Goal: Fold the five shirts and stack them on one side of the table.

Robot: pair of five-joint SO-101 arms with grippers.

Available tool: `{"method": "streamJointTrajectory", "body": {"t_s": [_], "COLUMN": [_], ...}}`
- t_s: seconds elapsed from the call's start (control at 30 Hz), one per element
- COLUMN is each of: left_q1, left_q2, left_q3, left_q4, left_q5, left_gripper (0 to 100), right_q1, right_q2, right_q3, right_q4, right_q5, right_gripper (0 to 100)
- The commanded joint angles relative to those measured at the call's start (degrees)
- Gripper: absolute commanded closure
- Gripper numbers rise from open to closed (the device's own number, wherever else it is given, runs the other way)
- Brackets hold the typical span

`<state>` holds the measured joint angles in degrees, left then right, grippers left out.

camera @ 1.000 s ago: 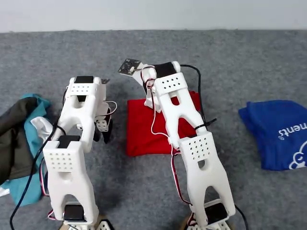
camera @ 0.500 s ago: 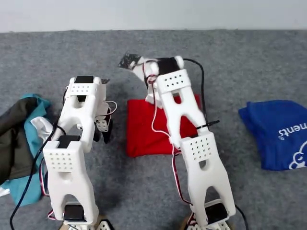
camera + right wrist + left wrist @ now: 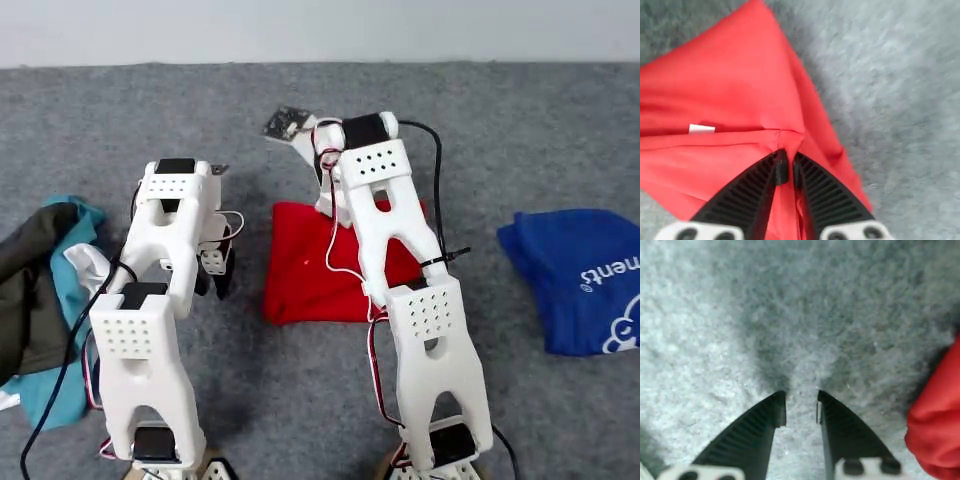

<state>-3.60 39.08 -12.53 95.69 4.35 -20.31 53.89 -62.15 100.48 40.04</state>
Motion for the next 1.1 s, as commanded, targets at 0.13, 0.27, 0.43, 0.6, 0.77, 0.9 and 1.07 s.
{"method": "streamJointTrajectory", "body": {"t_s": [0.13,0.27,0.43,0.6,0.77,0.9,1.07], "left_q1": [0.00,0.00,0.09,0.09,0.09,0.09,0.09], "left_q2": [-0.18,-0.18,-0.18,-0.18,-0.18,-0.18,-0.18], "left_q3": [-0.13,-0.13,-0.13,-0.13,-0.13,-0.13,-0.13], "left_q4": [-0.62,-0.62,-0.62,-0.62,-0.62,-0.62,-0.62], "left_q5": [-0.44,-0.44,-0.44,-0.44,-0.44,-0.44,-0.44], "left_gripper": [90,90,90,90,90,90,90], "right_q1": [-0.22,-1.80,-3.38,-2.68,-3.03,-2.59,-2.42], "right_q2": [-4.26,-4.35,-4.35,-4.18,-4.44,-4.44,-3.91], "right_q3": [2.37,-2.55,-7.91,-5.45,-1.58,-1.58,-1.32], "right_q4": [2.24,2.24,2.42,2.51,2.51,2.51,2.51], "right_q5": [-0.62,-0.62,-2.46,-3.34,-3.69,-4.92,-4.92], "right_gripper": [71.9,62.0,61.9,62.0,64.7,72.2,72.5]}}
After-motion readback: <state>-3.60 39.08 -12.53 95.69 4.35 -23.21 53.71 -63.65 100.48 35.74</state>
